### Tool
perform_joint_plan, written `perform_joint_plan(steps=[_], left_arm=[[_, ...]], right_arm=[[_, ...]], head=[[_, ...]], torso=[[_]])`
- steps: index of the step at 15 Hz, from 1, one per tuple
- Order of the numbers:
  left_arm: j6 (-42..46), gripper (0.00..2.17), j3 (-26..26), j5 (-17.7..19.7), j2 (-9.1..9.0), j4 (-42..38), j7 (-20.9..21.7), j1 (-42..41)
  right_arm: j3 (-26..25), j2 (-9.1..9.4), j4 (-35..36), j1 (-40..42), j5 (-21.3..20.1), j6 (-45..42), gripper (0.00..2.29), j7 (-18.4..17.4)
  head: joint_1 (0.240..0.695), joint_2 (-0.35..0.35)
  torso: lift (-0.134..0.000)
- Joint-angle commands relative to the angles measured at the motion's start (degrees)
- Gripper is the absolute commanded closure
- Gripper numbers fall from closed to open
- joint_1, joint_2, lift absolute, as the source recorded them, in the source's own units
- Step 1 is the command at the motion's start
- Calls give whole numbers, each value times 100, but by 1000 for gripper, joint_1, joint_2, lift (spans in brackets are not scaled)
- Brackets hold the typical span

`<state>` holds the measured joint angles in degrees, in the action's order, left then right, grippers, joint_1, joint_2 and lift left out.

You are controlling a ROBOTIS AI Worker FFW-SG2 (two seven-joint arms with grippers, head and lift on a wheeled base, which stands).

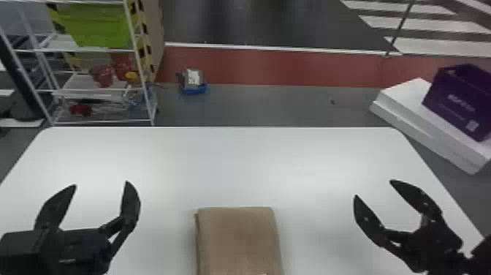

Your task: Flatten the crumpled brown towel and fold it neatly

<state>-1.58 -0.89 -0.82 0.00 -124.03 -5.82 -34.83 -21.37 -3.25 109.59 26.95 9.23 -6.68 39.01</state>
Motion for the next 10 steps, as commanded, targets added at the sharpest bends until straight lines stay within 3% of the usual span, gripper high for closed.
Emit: perform_joint_plan(steps=[1,5,10], left_arm=[[-14,120,89,109,-15,10,46,-15],[-14,120,133,161,-15,-7,160,-41],[-14,120,124,161,-15,10,222,-32]], right_arm=[[10,18,168,12,0,752,76,-121],[27,106,423,21,0,1473,80,-253],[133,141,423,30,-26,1543,80,-517]], head=[[695,-84],[695,-77],[695,-79]], torso=[[-124],[-124],[-124]])
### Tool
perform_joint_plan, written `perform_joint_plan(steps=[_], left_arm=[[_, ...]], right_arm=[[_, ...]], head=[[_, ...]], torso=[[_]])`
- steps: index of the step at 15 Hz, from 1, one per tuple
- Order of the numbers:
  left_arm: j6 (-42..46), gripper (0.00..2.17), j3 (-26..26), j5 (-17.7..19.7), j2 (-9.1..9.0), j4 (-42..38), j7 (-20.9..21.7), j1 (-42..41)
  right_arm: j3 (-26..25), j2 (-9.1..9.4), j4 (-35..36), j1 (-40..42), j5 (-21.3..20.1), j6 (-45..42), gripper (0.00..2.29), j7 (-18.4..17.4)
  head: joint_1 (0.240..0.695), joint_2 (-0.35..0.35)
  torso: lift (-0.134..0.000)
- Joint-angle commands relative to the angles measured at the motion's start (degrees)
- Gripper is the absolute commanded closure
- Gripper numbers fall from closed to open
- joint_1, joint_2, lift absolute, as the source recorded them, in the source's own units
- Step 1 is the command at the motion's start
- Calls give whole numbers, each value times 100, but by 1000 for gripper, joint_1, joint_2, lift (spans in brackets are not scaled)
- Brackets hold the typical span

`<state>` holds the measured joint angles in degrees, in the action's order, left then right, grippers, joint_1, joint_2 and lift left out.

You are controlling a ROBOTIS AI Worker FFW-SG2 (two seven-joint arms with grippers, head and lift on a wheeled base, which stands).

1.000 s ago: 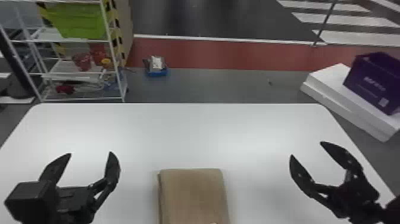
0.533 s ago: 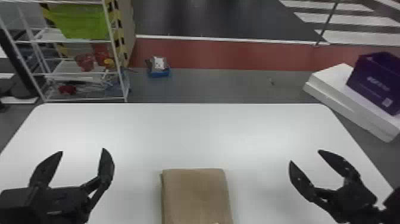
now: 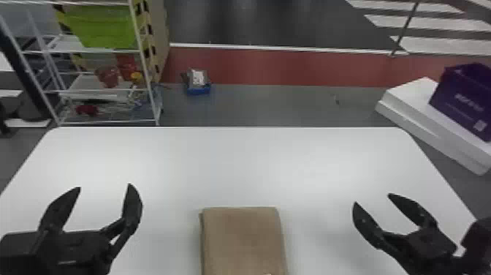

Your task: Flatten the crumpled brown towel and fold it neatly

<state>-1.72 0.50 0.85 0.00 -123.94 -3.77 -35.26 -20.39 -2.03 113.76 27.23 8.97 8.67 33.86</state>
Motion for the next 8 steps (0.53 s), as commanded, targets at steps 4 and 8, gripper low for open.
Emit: perform_joint_plan(steps=[4,8], left_arm=[[-18,120,-7,3,-15,19,104,37],[-18,120,-7,-6,-15,54,122,55]], right_arm=[[193,19,6,1,-62,78,80,-196],[290,19,6,-51,-115,166,80,-284]], head=[[695,-75],[695,-67]], torso=[[-124],[-124]])
